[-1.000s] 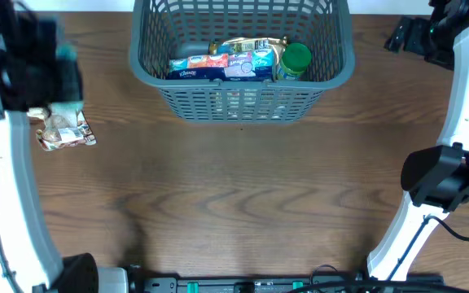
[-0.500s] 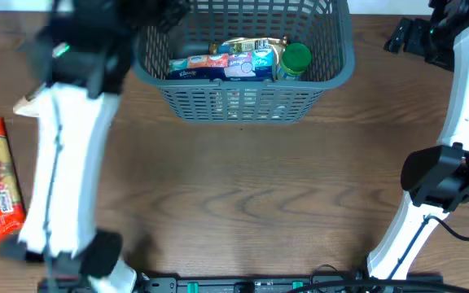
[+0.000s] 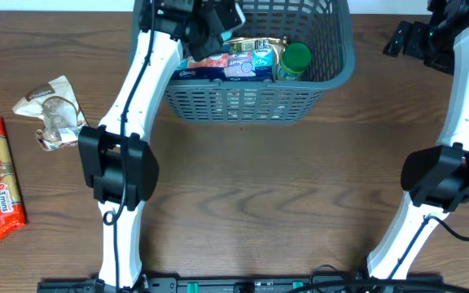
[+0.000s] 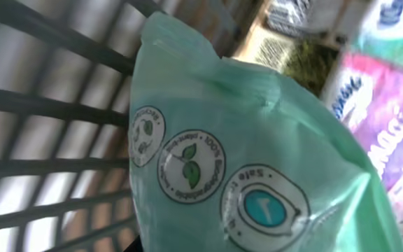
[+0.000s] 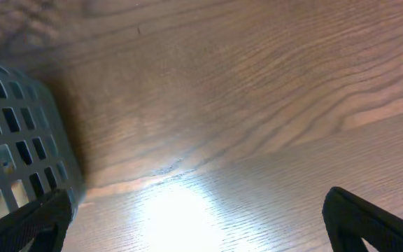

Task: Pack container
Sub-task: 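Carry the teal item over the basket and release it, then move the left gripper back left and grasp the Pantree snack pouch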

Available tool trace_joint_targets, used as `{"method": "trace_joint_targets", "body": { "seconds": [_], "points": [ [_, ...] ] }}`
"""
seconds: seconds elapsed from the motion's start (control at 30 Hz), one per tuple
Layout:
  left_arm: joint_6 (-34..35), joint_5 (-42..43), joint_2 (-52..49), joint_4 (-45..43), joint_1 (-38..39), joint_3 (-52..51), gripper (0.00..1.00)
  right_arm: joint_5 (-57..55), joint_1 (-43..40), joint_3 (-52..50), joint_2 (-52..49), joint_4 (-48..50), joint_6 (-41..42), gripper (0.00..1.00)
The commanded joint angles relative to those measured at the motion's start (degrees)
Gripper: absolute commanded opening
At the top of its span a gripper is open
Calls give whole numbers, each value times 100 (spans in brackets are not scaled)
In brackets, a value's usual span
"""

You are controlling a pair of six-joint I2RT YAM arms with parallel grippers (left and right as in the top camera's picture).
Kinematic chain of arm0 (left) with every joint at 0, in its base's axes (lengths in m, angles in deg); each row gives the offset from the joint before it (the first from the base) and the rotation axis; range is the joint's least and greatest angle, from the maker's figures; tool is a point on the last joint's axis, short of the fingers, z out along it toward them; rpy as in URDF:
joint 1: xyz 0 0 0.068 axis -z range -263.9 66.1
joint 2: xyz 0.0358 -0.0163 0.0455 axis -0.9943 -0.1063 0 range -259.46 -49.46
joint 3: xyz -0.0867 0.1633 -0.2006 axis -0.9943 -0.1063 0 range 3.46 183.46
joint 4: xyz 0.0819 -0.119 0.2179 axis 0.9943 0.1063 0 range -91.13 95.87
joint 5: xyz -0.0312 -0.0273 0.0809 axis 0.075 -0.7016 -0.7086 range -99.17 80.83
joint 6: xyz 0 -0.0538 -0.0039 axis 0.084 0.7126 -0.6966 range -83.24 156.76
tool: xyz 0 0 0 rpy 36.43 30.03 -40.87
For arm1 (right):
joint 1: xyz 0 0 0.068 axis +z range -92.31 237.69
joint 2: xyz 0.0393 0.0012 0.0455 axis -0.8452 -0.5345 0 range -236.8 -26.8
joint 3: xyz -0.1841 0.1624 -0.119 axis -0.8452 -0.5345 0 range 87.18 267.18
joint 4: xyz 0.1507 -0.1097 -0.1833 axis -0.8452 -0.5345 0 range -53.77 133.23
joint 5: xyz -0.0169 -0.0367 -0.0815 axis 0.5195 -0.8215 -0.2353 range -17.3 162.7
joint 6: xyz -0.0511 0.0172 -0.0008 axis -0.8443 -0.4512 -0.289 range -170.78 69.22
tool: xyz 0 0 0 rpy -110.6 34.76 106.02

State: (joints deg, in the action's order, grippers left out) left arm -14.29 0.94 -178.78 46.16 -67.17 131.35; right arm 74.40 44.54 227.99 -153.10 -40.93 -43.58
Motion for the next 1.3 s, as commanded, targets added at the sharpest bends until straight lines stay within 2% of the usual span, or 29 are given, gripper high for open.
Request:
{"method": "trace_joint_targets", "body": {
  "seconds": [0.0,0.03,0.07,0.1,0.17,0.2,0.23,0.27,0.47,0.73,0.8,0.97,1.2,1.23,1.27],
  "points": [
    [-35,-9,-2,166,7,59,7,-17,-4,-4,-15,-9,-44,99],
    [-33,-11,-35,249,7,59,11,-15,-4,-4,-15,-9,-44,99],
    [-33,-7,-63,354,7,59,21,-15,-4,-4,-15,-9,-44,99],
    [-31,-7,-76,457,7,59,38,-15,-4,-4,-15,-9,-44,99],
    [-26,-7,-90,649,7,59,55,-15,-4,-4,-15,-13,-44,99],
    [22,-13,-90,713,7,59,70,-15,-4,-4,-15,-17,-46,99],
    [105,-26,-81,750,7,59,94,-15,-4,-4,-15,-28,-44,99],
    [170,-26,-42,789,7,59,98,-15,-4,-4,-15,-39,-44,99],
    [199,-96,566,776,37,61,98,-17,-4,-4,-15,-94,-66,99],
    [208,-984,2277,492,4,61,98,4,11,-4,-15,-94,-66,99],
    [520,-1189,2594,501,-85,61,98,7,11,-4,-15,-92,-66,99],
    [2905,-2013,3311,925,-796,61,98,4,11,-4,-15,-96,-111,99],
    [6570,-2000,3663,2354,-2968,59,98,4,11,-2,-15,-92,-173,99],
    [7007,-1998,3600,2531,-3248,59,98,4,11,-4,-15,-87,-173,99],
    [7147,-1998,3541,2625,-3416,59,98,7,11,-4,-15,-79,-170,99]
  ]
}}
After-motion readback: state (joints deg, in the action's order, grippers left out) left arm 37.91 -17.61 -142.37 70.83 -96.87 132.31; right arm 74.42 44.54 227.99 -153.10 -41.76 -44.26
